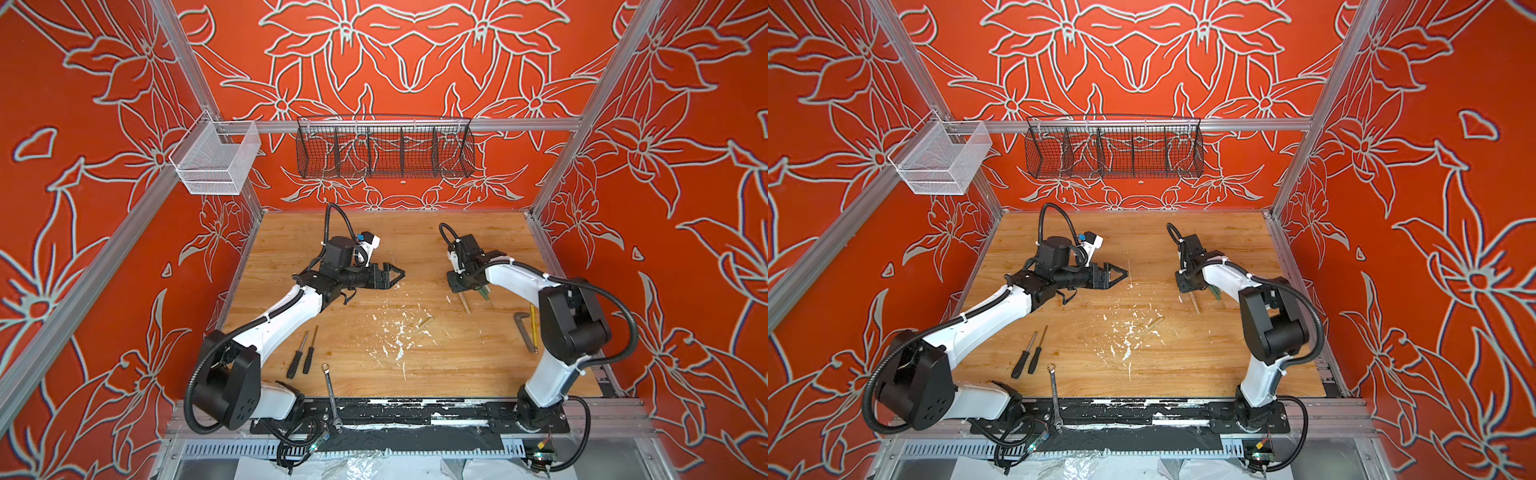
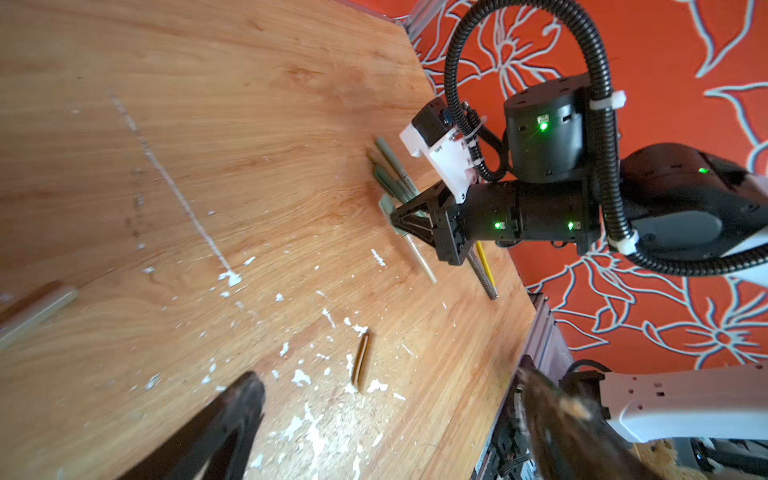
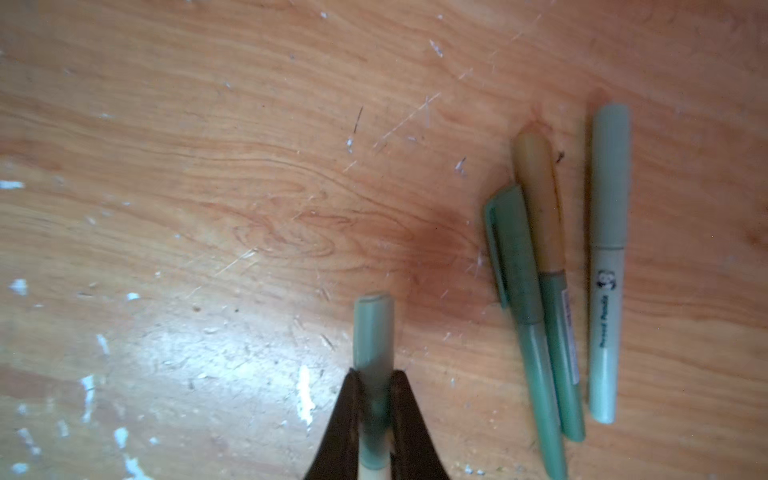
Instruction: Insert the pens into the pen caps
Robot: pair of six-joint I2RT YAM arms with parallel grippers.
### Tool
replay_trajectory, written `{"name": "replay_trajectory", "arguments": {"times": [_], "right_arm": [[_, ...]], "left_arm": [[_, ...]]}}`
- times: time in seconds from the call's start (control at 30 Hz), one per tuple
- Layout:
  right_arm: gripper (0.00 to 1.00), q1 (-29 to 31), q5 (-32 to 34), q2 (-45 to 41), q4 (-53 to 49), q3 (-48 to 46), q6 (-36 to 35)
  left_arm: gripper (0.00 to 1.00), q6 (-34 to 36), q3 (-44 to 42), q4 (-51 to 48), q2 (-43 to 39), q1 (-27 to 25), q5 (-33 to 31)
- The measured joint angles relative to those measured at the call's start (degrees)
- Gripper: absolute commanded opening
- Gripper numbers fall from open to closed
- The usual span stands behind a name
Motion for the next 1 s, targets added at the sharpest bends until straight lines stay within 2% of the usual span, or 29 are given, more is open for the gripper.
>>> {"name": "replay_trajectory", "arguments": {"times": [0.1, 0.17, 0.2, 0.3, 0.43, 0.63, 0.77, 1.0], "right_arm": [[0.43, 0.0, 2.4, 3.6, -3.2, 4.2, -2.7], [0.55, 0.0, 2.5, 4.5, -4.8, 5.6, -4.0], [0.6, 0.0, 2.3, 4.5, -5.5, 5.9, -4.3], [0.67, 0.3, 0.1, 4.3, -6.1, 6.6, -5.6], [0.73, 2.1, -5.4, 3.6, -5.1, 6.6, -7.0], [0.76, 9.2, -15.3, 5.1, -3.2, 11.1, -10.3], [0.78, 13.7, -19.8, 11.7, -2.0, 19.7, -12.5], [0.79, 16.7, -24.3, 25.7, -3.2, 33.7, -15.5]], "left_arm": [[0.97, 0.0, -1.0, -4.0, -2.6, 0.9, -3.1], [0.97, -0.3, -1.6, -6.5, -4.3, 1.6, -5.7], [0.97, -0.6, -1.8, -7.9, -5.2, 2.0, -7.2], [0.97, -1.8, -3.0, -11.8, -8.3, 4.0, -12.0], [0.97, -3.5, -5.9, -16.3, -13.2, 8.3, -17.2], [0.97, -4.3, -8.7, -23.1, -19.8, 13.1, -22.3], [0.97, -4.1, -9.3, -26.5, -23.7, 14.9, -23.3], [0.97, -2.5, -9.3, -30.6, -28.5, 16.8, -23.3]]}}
